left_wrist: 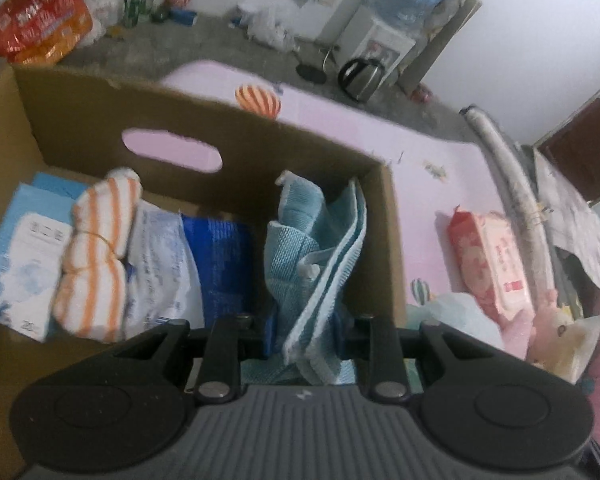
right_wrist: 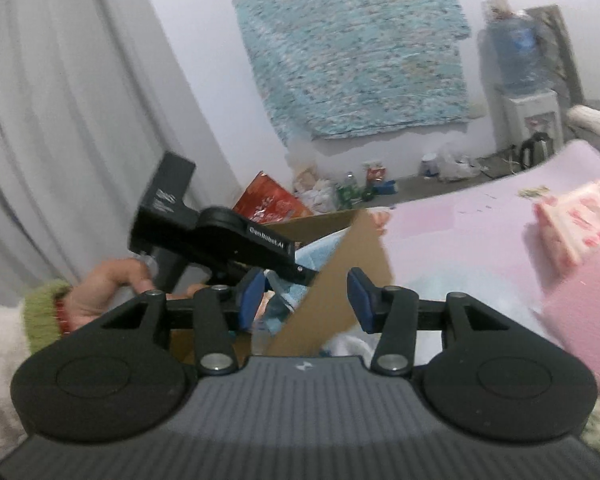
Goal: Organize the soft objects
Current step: 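Carry the folded towel with the left gripper into the cardboard box, then release the towel in the box and withdraw the left gripper, then grasp the white snack packet with blue spoon print with the right gripper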
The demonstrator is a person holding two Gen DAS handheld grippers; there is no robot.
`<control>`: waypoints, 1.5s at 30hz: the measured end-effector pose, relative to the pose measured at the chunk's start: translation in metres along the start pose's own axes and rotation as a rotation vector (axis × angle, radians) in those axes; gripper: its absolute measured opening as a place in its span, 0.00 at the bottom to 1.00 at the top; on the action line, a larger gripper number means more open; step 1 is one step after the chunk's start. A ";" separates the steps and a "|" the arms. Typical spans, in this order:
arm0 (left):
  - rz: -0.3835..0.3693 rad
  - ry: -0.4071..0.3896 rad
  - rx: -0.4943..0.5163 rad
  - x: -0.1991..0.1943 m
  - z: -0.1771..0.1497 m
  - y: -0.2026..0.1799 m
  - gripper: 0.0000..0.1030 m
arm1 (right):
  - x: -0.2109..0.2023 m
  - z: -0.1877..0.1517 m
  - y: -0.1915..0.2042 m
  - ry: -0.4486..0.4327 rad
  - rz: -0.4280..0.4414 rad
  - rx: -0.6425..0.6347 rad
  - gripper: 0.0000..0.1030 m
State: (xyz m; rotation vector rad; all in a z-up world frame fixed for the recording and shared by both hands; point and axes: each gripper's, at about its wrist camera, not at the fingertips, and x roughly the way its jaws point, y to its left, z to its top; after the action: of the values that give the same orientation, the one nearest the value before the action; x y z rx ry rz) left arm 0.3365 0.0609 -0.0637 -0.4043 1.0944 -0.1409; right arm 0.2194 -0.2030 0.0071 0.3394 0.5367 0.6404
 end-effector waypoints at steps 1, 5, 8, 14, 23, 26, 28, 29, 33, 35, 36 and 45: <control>0.016 0.009 0.001 0.006 0.000 0.000 0.27 | -0.008 -0.002 -0.008 -0.001 -0.005 0.012 0.44; 0.034 0.039 -0.025 0.019 -0.001 0.004 0.29 | -0.036 -0.017 -0.029 -0.009 -0.038 0.037 0.45; 0.054 0.053 -0.025 0.020 -0.001 0.005 0.30 | -0.049 -0.025 -0.037 -0.013 -0.041 0.051 0.45; 0.038 0.047 -0.060 0.000 -0.002 0.003 0.59 | -0.054 -0.028 -0.044 -0.013 -0.048 0.071 0.47; 0.019 -0.073 -0.077 -0.066 -0.014 -0.008 0.76 | -0.100 -0.036 -0.051 -0.083 -0.108 0.114 0.53; 0.024 -0.144 -0.049 -0.098 -0.029 -0.020 0.77 | -0.134 -0.043 -0.056 -0.126 -0.154 0.138 0.58; 0.028 -0.196 -0.003 -0.123 -0.044 -0.031 0.78 | -0.161 -0.050 -0.061 -0.161 -0.194 0.159 0.62; 0.028 -0.214 0.029 -0.136 -0.054 -0.038 0.79 | -0.174 -0.054 -0.064 -0.177 -0.216 0.172 0.64; 0.006 -0.250 0.178 -0.179 -0.096 -0.071 0.83 | -0.227 -0.079 -0.082 -0.222 -0.298 0.256 0.67; -0.026 -0.282 0.241 -0.196 -0.123 -0.087 0.89 | -0.248 -0.094 -0.095 -0.236 -0.316 0.315 0.68; -0.044 -0.297 0.271 -0.203 -0.138 -0.094 0.90 | -0.256 -0.102 -0.101 -0.237 -0.319 0.352 0.68; -0.189 -0.247 0.424 -0.189 -0.258 -0.147 0.92 | -0.282 -0.145 -0.116 -0.141 -0.321 0.417 0.68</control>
State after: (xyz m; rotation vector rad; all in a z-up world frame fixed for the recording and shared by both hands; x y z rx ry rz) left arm 0.0346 -0.0802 0.0494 -0.1369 0.7557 -0.4689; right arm 0.0017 -0.4524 -0.0608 0.6702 0.5734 0.1874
